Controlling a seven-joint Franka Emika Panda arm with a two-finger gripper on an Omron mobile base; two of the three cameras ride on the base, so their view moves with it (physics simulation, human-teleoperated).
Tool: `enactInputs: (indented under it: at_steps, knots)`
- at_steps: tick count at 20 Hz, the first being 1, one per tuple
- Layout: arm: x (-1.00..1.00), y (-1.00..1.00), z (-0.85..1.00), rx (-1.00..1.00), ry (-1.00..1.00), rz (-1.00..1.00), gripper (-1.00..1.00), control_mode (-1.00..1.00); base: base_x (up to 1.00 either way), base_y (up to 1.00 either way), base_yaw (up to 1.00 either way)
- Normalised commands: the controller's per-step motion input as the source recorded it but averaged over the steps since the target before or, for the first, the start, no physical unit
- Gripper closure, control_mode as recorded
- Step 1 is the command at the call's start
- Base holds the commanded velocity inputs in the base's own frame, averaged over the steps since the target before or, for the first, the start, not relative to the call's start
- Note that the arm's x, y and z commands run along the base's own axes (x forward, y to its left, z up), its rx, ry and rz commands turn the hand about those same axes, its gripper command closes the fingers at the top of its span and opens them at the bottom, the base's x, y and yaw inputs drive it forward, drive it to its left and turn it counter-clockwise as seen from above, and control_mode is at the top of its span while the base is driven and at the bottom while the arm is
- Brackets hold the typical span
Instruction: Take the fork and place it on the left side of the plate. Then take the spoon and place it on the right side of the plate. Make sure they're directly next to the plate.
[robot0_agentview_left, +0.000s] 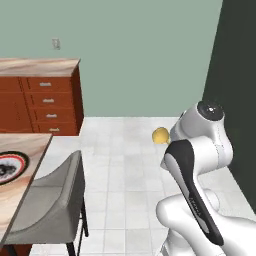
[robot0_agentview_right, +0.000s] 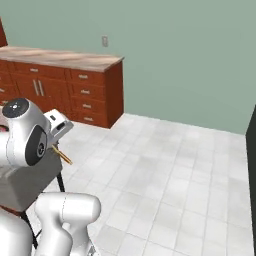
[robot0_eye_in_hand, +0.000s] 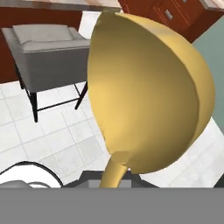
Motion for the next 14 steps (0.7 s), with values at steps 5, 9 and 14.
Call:
enactInputs:
  at_steps: [5, 9, 14]
  knots:
    - [0.0, 0.0, 0.0, 0.0, 0.0, 0.0, 1.0, 1.0, 1.0, -0.09, 0.46]
    - [0.0, 0.0, 0.0, 0.0, 0.0, 0.0, 1.0, 1.0, 1.0, -0.08, 0.46]
    - [0.0, 0.0, 0.0, 0.0, 0.0, 0.0, 1.0, 1.0, 1.0, -0.05, 0.47]
